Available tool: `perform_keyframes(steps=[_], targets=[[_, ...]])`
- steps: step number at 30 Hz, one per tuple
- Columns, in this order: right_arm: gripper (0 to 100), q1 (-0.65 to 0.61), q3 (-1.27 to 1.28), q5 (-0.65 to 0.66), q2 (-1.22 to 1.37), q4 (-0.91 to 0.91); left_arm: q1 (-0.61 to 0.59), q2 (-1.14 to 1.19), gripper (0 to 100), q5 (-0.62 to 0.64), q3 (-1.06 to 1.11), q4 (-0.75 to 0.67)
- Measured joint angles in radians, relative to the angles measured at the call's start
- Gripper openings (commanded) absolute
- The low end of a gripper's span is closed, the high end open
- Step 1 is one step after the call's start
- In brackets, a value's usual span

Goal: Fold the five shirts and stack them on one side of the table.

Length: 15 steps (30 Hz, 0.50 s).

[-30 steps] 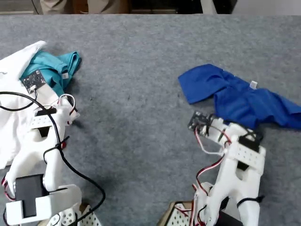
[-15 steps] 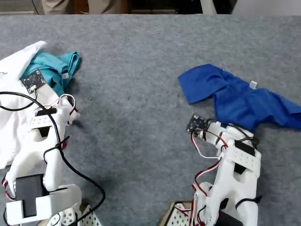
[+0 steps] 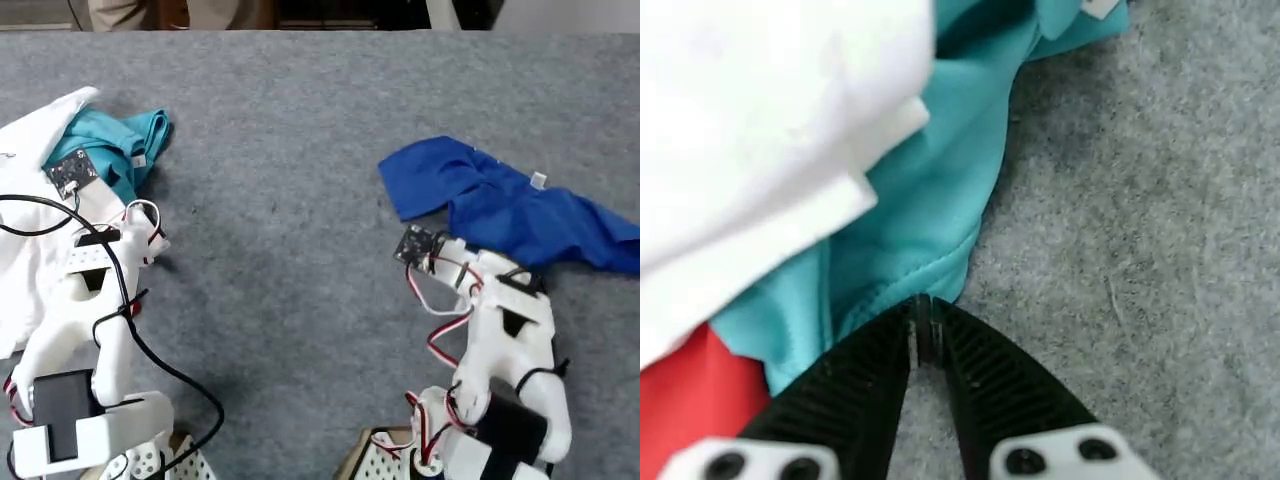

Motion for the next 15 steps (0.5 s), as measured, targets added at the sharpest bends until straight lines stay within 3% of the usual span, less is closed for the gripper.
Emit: perform_keyframes(steps=[5,15], targets=[[9.3,0.000,-0.058,0.000,0.002,0.110,0.000,0.003,2,0.000,0.000,0.000],[9.4,-0.052,-0.183,0.000,0.003,0.371,0.000,0.003,2,0.000,0.000,0.000]])
